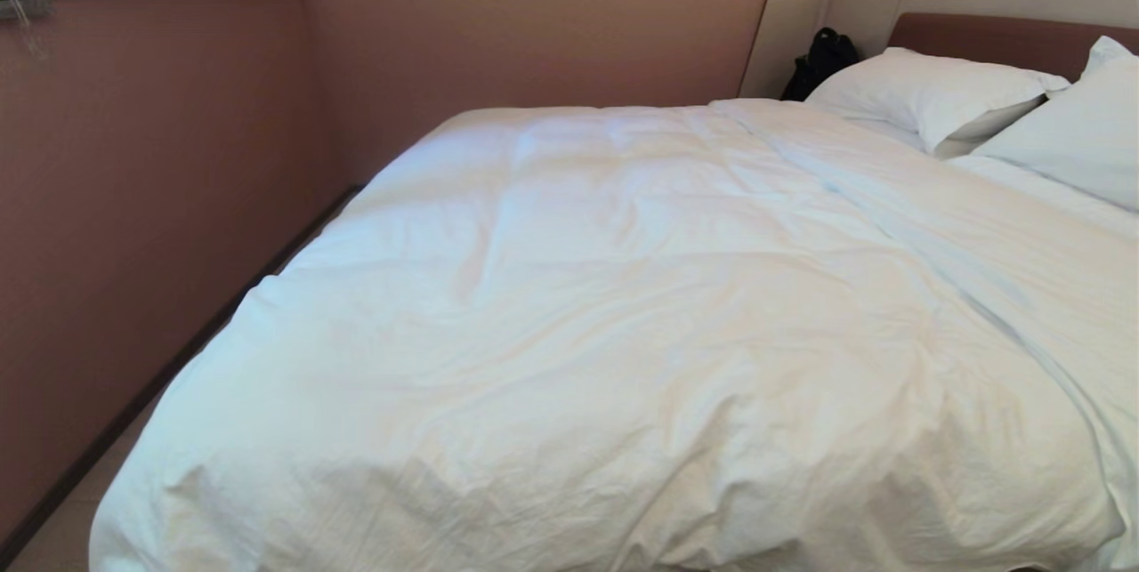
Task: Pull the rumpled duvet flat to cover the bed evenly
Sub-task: Flatten the corners of the folded blanket
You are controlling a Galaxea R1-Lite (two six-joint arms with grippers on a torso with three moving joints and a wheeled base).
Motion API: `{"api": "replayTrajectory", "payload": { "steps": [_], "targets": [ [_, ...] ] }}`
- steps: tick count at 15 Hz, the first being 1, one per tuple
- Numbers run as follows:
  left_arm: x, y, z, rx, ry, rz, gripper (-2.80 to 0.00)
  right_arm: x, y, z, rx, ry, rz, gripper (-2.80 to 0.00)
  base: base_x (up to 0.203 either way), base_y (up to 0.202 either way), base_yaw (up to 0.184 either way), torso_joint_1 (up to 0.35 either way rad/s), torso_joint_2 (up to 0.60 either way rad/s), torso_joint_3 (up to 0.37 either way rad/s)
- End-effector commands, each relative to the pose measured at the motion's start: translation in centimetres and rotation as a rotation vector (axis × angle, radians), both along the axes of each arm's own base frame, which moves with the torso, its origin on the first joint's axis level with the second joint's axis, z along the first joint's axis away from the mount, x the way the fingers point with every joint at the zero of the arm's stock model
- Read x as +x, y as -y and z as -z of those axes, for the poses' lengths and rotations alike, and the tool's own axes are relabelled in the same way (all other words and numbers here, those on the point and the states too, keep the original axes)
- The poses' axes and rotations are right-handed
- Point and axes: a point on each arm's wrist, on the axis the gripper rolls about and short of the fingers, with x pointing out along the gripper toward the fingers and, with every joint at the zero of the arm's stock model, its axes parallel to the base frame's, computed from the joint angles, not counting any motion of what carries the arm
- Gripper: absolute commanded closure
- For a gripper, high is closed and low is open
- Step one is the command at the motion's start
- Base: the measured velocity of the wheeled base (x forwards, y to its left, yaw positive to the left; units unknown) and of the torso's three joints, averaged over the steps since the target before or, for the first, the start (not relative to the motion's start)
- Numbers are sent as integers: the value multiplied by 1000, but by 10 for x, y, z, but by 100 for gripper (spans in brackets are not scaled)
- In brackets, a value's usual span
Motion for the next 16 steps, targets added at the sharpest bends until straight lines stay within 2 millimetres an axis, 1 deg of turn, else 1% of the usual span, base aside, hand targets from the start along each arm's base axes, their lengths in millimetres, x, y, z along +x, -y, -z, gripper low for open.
{"api": "replayTrajectory", "payload": {
  "steps": [1, 6, 7, 9, 11, 13, 16],
  "targets": [
    [0, 0, 0, -8, 0, -14, 0, 0, 0, 0, -1, 0, -2, 0, 0, 0, 0, 0, 0, 0],
    [0, 0, 0, -18, -11, -20, 0, 0, 0, 0, 0, 0, -1, 0, 0, 0, 0, 0, 0, 0],
    [-3, 0, -8, -19, 18, -20, 0, 0, 0, 0, -1, 0, -1, 0, 0, 0, 0, 0, 0, 0],
    [-13, 0, -37, -32, 76, -15, 0, 0, 0, 0, -1, 0, -1, 0, 0, 0, 0, 0, 0, 0],
    [-21, 0, -58, -36, 43, -14, 0, 0, 0, 0, -1, 0, -1, 0, 0, 0, 0, 0, 0, 0],
    [-15, -1, -70, -38, -44, -28, 0, 0, 0, 0, -1, 0, -1, 0, 0, 0, 0, 0, 0, 0],
    [-3, -2, -79, -60, -127, -105, 0, 0, 0, 0, 1, 0, -1, 0, 0, 0, 0, 0, 0, 0]
  ]
}}
